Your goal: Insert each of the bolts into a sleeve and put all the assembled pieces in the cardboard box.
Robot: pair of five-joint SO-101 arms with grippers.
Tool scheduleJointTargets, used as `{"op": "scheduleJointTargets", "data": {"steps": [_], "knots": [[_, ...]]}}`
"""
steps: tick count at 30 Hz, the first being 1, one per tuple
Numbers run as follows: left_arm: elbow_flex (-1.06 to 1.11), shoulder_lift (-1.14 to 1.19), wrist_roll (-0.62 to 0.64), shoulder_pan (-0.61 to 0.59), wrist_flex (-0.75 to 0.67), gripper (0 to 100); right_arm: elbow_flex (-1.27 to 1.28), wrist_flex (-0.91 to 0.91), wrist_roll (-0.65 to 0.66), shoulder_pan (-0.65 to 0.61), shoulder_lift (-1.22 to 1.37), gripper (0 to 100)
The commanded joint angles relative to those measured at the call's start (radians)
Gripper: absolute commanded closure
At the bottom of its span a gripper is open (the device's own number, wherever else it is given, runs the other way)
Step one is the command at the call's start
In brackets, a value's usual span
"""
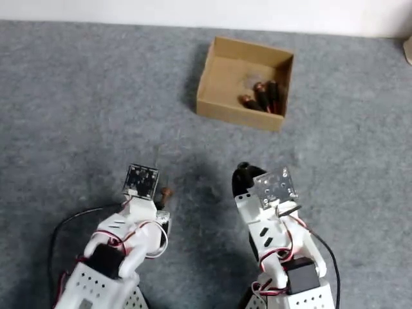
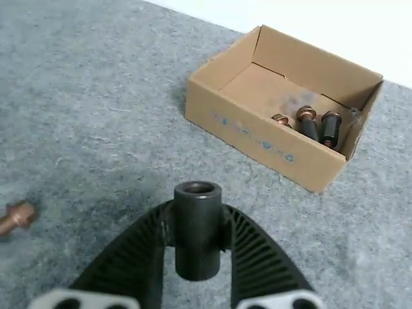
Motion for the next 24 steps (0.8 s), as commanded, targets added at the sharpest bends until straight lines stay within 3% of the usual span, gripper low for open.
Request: {"op": "scheduleJointTargets", "data": {"steps": [1, 7, 15, 24], "knots": [[-0.12, 0.145, -0.009, -0.012, -0.051, 99, -0.008, -0.041, -0.006, 0.008, -0.005, 99.4], [-0.302, 0.487, -0.003, -0.01, -0.061, 99, -0.007, -0.039, -0.006, 0.008, -0.005, 99.4], [-0.403, 0.967, -0.003, -0.018, -0.219, 99, 0.01, -0.042, -0.006, 0.008, -0.005, 99.4], [-0.651, 1.369, 0.049, -0.018, -0.146, 99, 0.012, -0.042, -0.006, 0.008, -0.005, 99.4]]}}
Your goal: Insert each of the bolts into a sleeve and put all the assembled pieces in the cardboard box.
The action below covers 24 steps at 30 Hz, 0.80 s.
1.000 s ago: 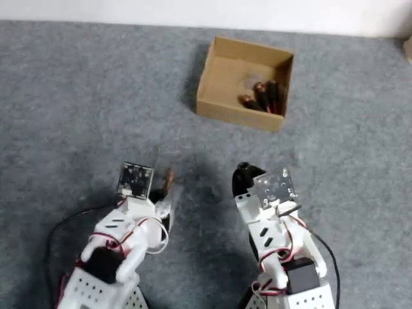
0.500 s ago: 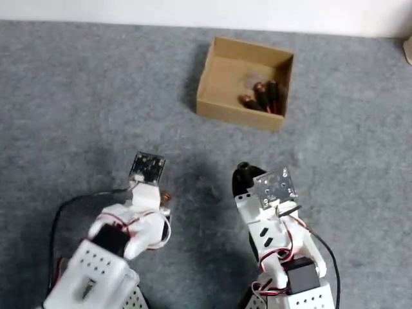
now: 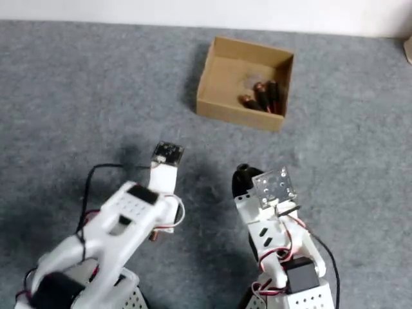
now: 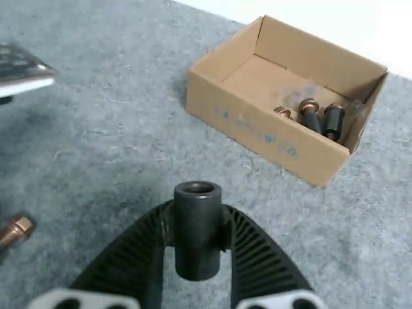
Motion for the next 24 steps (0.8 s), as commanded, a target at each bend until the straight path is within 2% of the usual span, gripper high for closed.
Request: {"op": "scheduleJointTargets", "data": {"steps": [1, 5, 13, 16, 24], "knots": [[-0.122, 0.133, 0.026, -0.015, 0.052, 99, -0.007, -0.042, -0.006, 0.008, -0.004, 99.4], [-0.156, 0.191, 0.026, -0.015, 0.072, 99, -0.007, -0.042, -0.006, 0.008, -0.004, 99.4], [-0.16, 0.157, 0.023, -0.019, 0.072, 99, -0.007, -0.042, -0.006, 0.008, -0.004, 99.4], [-0.189, 0.031, 0.023, -0.041, 0.077, 99, -0.007, -0.042, -0.006, 0.007, -0.004, 99.4], [-0.196, -0.492, 0.025, -0.044, 0.072, 99, -0.007, -0.042, -0.006, 0.004, -0.004, 99.4]]}}
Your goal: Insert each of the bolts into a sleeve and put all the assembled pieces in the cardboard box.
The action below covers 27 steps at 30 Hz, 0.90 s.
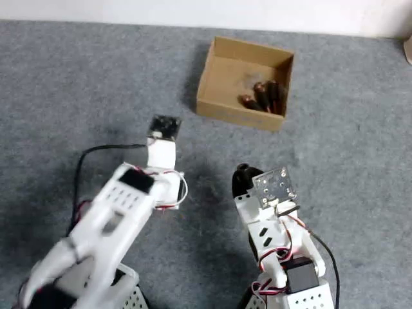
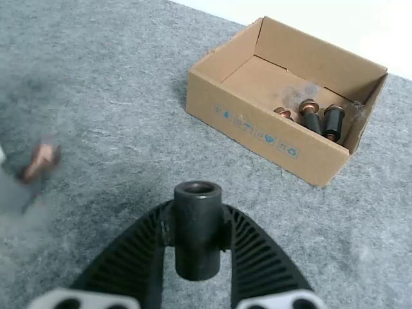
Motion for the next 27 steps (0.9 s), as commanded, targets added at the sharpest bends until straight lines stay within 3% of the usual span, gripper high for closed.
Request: {"op": "scheduleJointTargets", "data": {"steps": [1, 7, 16, 27], "knots": [[-0.05, -0.268, 0.006, -0.015, -0.011, 99, -0.007, -0.042, -0.006, 0.004, -0.004, 99.4], [0.068, -0.545, 0.011, -0.015, -0.221, 99, -0.007, -0.042, -0.006, 0.002, -0.004, 99.4], [0.456, -0.848, 0.345, 0.027, -0.597, 99, -0.004, -0.042, -0.006, -0.058, -0.004, 99.4], [0.69, -1.101, 0.367, 0.183, -0.796, 99, -0.004, -0.042, -0.005, -0.062, -0.004, 99.4]]}}
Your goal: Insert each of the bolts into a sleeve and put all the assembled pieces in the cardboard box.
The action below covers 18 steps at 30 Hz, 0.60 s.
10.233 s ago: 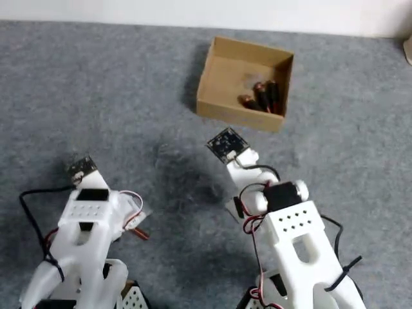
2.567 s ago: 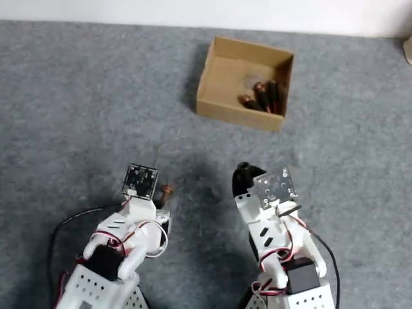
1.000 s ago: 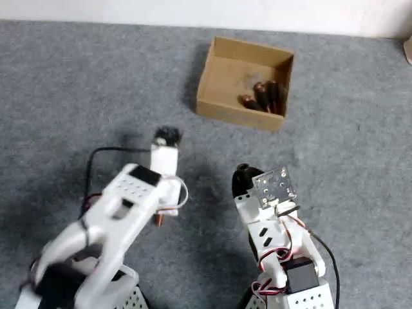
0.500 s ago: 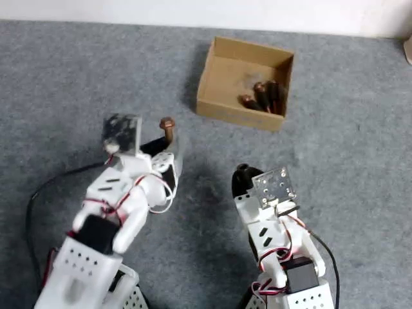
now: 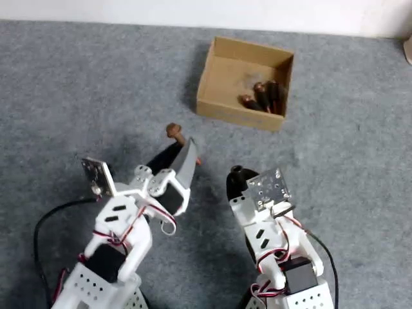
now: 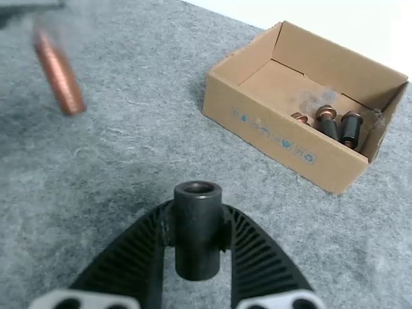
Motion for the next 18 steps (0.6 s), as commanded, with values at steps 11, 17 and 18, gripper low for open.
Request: {"op": "scheduleJointTargets", "data": {"steps": [11, 17, 18], "knots": [[0.091, -0.093, 0.008, 0.133, -0.204, 99, -0.001, -0.039, 0.068, -0.076, -0.004, 99.4], [0.091, -0.091, 0.008, 0.131, -0.17, 99, 0.002, -0.039, 0.066, -0.081, -0.005, 99.4], [0.091, -0.091, 0.008, 0.131, -0.15, 99, 0.002, -0.039, 0.066, -0.081, -0.005, 99.4]]}}
